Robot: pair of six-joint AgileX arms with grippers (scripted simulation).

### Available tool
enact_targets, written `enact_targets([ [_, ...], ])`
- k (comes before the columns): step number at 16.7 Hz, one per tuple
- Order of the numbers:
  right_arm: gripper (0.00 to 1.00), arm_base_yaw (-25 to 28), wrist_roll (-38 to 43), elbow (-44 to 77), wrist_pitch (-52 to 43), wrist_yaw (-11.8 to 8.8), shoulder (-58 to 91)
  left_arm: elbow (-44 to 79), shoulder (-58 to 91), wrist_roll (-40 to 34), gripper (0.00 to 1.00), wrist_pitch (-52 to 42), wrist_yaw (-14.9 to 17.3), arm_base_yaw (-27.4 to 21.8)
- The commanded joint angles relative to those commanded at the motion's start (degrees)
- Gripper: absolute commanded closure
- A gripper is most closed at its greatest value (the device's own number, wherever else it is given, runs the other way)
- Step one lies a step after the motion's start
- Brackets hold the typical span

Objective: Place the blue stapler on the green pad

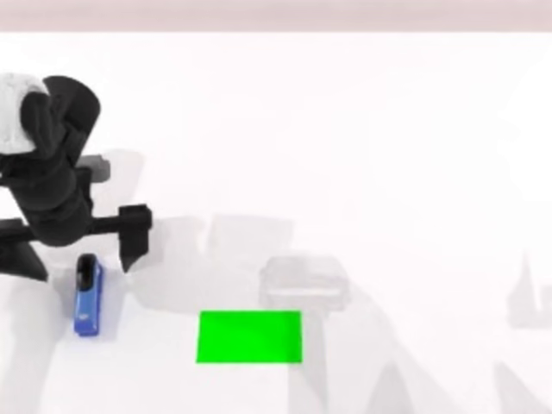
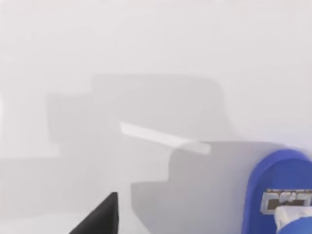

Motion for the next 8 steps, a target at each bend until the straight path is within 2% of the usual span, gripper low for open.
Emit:
enact_targets([
  [8,0.0,0.0,0.0,0.0,0.0,0.0,0.0,0.0,0.0,0.0,0.75,0.0,0.0,0.0],
])
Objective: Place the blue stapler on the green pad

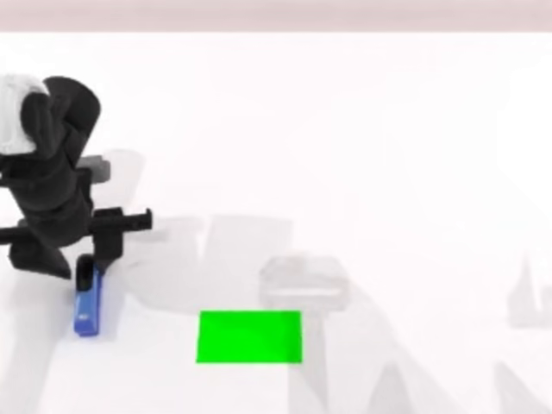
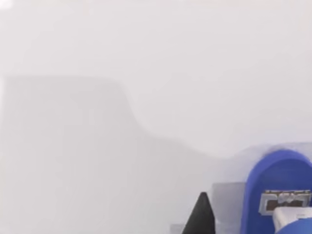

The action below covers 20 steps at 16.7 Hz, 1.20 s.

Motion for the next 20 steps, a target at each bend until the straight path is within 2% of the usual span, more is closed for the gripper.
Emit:
enact_targets([
  [3,0.0,0.0,0.0,0.0,0.0,0.0,0.0,0.0,0.0,0.0,0.98,0.0,0.0,0.0],
  [4,0.0,0.0,0.0,0.0,0.0,0.0,0.0,0.0,0.0,0.0,1.0,0.0,0.0,0.0],
  [14,0.0,0.0,0.0,0.0,0.0,0.0,0.0,0.87,-0.35,0.01,1.0,-0.97,0.0,0.04],
  [20,0.0,0.0,0.0,0.0,0.0,0.0,0.0,10.18,-4.66,-0.33,1.0,-16.0,-0.02,0.72],
])
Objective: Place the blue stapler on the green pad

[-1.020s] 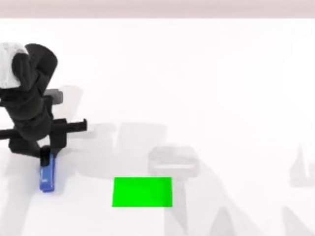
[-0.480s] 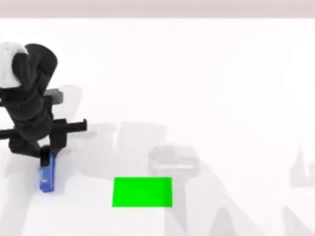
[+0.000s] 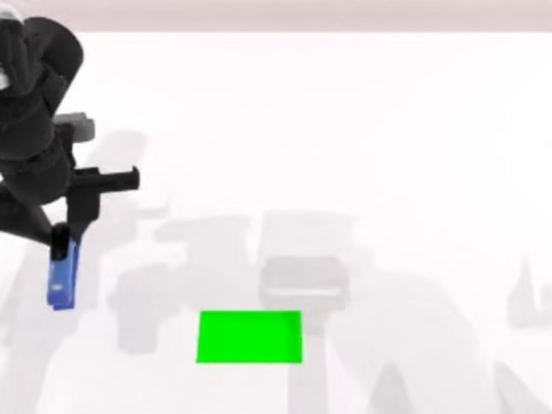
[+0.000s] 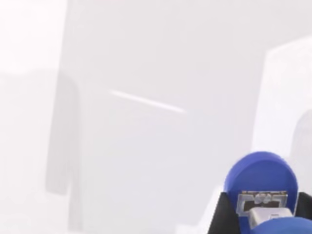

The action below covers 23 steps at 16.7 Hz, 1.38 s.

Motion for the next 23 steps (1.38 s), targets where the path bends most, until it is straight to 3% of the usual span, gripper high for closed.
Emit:
enact_targets([
  [3,0.0,0.0,0.0,0.0,0.0,0.0,0.0,3.82,-2.49,0.05,1.0,-5.37,-0.01,0.22],
  [9,0.0,0.0,0.0,0.0,0.0,0.0,0.0,4.25,-2.63,0.27,1.0,-5.84,-0.02,-0.16],
  [12,0.0,0.0,0.0,0.0,0.0,0.0,0.0,5.96,-1.29,3.91,1.0,-6.4,0.0,-3.27],
  [15,0.0,0.0,0.0,0.0,0.0,0.0,0.0,9.01,1.21,12.9,1.0,-7.44,0.09,-9.62],
  [23,0.0,0.0,0.0,0.0,0.0,0.0,0.0,17.24,7.9,48.47,1.0,-9.9,0.62,-31.95],
])
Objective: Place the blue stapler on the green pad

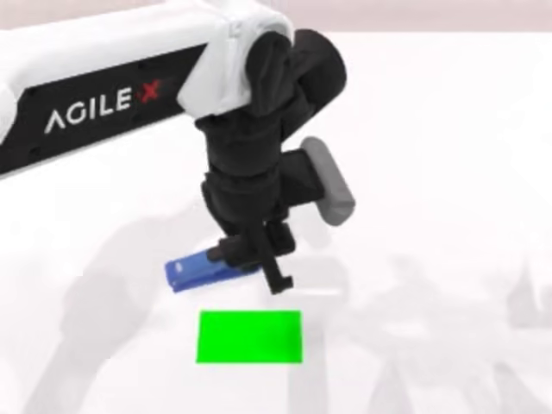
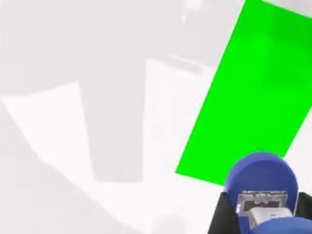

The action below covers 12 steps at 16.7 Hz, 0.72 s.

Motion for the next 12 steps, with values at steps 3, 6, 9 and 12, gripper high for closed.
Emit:
enact_targets([
  [3,0.0,0.0,0.0,0.0,0.0,0.0,0.0,1.9,0.75,7.17,1.0,0.1,-0.03,-5.59],
  [6,0.0,0.0,0.0,0.0,0.0,0.0,0.0,2.37,0.79,8.88,1.0,0.25,-0.08,-7.07],
  [9,0.0,0.0,0.0,0.0,0.0,0.0,0.0,2.17,0.57,8.85,1.0,0.28,-0.1,-6.85],
  [12,0.0,0.0,0.0,0.0,0.0,0.0,0.0,0.01,0.86,9.06,1.0,2.51,-0.12,-6.59],
])
